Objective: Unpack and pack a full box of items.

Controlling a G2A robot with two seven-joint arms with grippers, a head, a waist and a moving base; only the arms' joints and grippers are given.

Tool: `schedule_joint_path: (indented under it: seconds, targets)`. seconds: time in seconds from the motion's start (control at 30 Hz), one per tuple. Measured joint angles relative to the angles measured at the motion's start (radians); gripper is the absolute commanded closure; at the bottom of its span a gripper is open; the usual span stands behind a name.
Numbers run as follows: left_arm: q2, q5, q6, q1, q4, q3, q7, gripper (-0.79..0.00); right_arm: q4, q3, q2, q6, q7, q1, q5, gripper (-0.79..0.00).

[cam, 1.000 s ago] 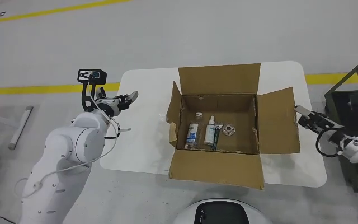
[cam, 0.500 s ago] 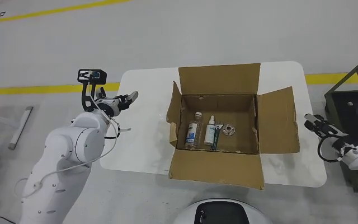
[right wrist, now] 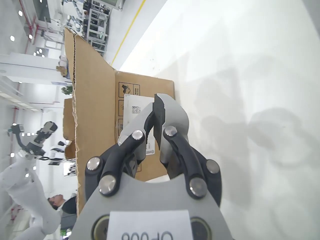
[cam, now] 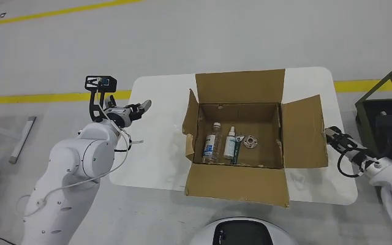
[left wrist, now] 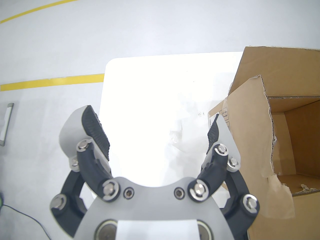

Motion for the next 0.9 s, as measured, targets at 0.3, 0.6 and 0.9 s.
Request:
schedule_joint_path:
  seconds: [0.3, 0.6, 0.9]
  targets:
    - [0.000, 0.000, 0.000, 0.000, 0.000, 0.000, 0.000, -0.785, -0.047, -0.116, -0.004, -0.117, 0.031, 0.045, 0.124, 0.000]
    - [0.000, 0.000, 0.000, 0.000, 0.000, 0.000, 0.000, -0.785, -0.064, -0.264, 0.003, -0.105, 0.119, 0.109, -0.004, 0.000]
    - [0.000, 0.000, 0.000, 0.000, 0.000, 0.000, 0.000, -0.785, -0.065, -0.329, 0.013, -0.036, 0.164, 0.142, -0.131, 0.000]
